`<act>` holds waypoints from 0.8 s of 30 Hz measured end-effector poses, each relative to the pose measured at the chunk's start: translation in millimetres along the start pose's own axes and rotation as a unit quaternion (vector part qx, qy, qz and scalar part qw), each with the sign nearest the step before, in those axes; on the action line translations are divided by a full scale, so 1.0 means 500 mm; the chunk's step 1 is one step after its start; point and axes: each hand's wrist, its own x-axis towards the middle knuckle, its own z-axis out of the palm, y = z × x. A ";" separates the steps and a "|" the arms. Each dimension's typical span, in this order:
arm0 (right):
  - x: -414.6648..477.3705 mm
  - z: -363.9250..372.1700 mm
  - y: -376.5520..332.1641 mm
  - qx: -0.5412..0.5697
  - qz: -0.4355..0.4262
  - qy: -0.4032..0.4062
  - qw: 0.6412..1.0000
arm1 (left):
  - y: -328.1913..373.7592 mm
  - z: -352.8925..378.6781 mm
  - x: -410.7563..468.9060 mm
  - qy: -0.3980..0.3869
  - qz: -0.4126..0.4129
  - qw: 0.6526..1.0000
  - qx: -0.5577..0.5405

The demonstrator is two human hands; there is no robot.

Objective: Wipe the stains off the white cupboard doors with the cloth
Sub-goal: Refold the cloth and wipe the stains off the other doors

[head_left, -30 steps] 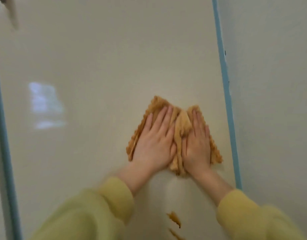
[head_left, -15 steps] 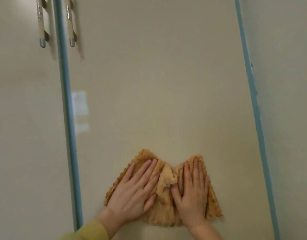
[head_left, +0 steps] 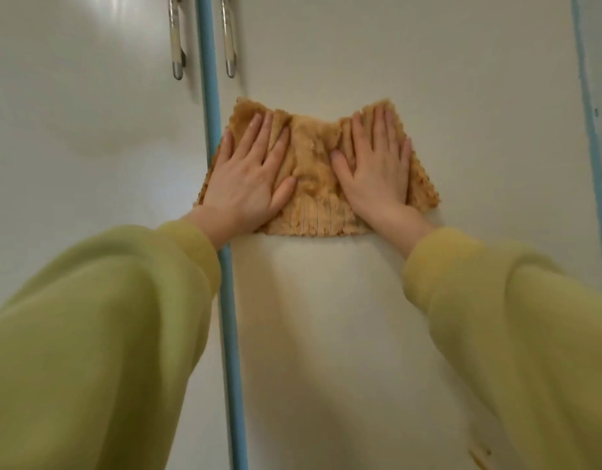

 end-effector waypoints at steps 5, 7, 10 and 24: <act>-0.001 0.015 -0.042 -0.055 -0.094 -0.019 0.994 | 0.012 0.015 -0.019 0.025 -0.038 0.999 -0.020; -0.017 0.021 -0.050 -0.061 -0.115 -0.023 0.991 | 0.026 0.023 -0.045 0.037 -0.047 0.997 -0.038; -0.058 0.031 -0.061 -0.064 -0.147 -0.024 0.987 | 0.051 0.035 -0.106 0.047 -0.066 0.994 -0.069; -0.390 0.116 0.015 0.001 -0.291 -0.003 0.957 | 0.233 0.112 -0.432 -0.017 -0.097 0.994 -0.048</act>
